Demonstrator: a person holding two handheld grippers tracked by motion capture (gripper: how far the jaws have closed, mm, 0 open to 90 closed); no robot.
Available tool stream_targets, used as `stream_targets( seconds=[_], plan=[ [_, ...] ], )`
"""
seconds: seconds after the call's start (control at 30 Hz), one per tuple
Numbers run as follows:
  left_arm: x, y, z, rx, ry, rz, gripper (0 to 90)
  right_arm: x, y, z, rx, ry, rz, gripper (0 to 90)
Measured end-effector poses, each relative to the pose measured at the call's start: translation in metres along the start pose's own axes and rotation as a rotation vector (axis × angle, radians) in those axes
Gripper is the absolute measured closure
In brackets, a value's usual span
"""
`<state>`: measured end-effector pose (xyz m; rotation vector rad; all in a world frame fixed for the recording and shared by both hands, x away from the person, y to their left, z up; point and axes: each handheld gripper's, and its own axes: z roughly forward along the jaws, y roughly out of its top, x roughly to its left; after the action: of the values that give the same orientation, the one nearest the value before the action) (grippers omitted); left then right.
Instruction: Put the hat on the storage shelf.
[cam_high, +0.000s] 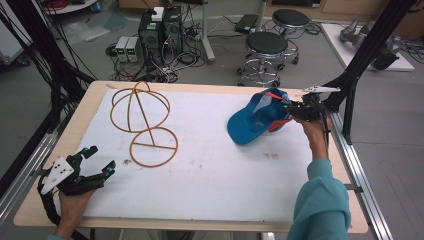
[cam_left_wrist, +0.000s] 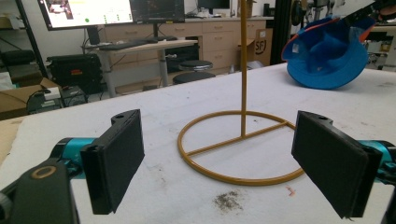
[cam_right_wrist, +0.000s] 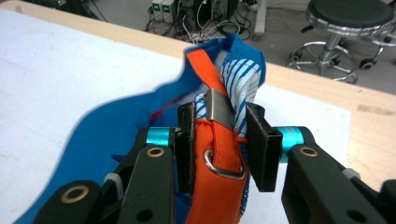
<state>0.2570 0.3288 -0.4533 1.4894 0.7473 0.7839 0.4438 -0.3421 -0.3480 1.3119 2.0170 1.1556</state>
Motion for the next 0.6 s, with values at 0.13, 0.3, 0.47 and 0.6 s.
stream_targets(
  seconds=[0.13,0.3,0.47,0.6],
  plan=[
    [0.000,0.000,0.000,-0.001,0.000,0.001,17.1,0.008,0.015,-0.017,-0.014,-0.008,-0.029,67.5],
    [0.000,0.000,0.000,-0.001,-0.001,0.002,17.0,0.023,0.039,-0.037,-0.053,-0.025,-0.089,67.4],
    [0.000,0.000,0.000,-0.002,-0.001,0.001,17.0,0.039,0.057,-0.053,-0.084,-0.043,-0.150,67.5],
    [0.000,0.000,0.000,-0.003,-0.002,0.001,17.0,0.048,0.066,-0.062,-0.101,-0.059,-0.180,67.4]
  ],
)
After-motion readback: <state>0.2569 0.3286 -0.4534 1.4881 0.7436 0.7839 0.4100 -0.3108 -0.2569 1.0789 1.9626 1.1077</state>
